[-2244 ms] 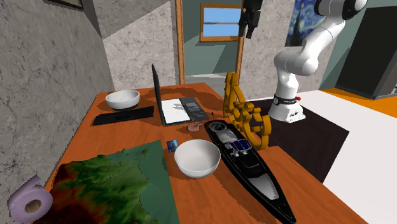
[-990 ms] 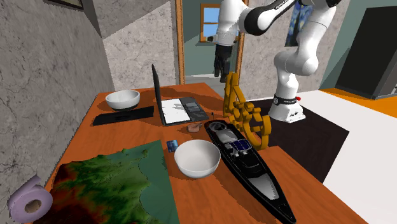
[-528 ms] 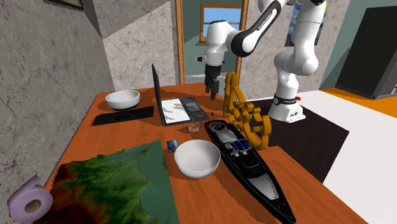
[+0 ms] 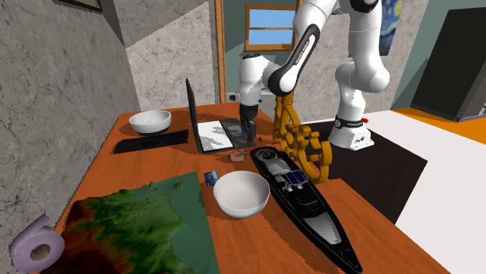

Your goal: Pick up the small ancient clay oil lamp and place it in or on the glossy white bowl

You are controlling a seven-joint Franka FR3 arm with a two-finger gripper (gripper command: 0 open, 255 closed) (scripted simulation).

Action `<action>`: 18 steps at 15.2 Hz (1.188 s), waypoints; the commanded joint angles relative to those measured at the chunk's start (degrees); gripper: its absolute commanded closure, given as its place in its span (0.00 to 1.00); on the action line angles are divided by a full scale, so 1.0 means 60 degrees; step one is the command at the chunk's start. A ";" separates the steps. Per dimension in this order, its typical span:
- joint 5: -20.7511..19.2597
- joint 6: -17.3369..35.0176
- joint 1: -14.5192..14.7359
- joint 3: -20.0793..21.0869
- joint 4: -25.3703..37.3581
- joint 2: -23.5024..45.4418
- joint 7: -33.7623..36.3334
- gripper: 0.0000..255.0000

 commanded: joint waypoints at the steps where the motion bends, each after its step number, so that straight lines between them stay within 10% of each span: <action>1: -0.0012 0.0332 0.0003 0.0009 0.0406 0.0789 -0.0050 0.00; 18: -0.0074 0.1323 0.0025 -0.0020 0.0979 0.2403 -0.0063 0.00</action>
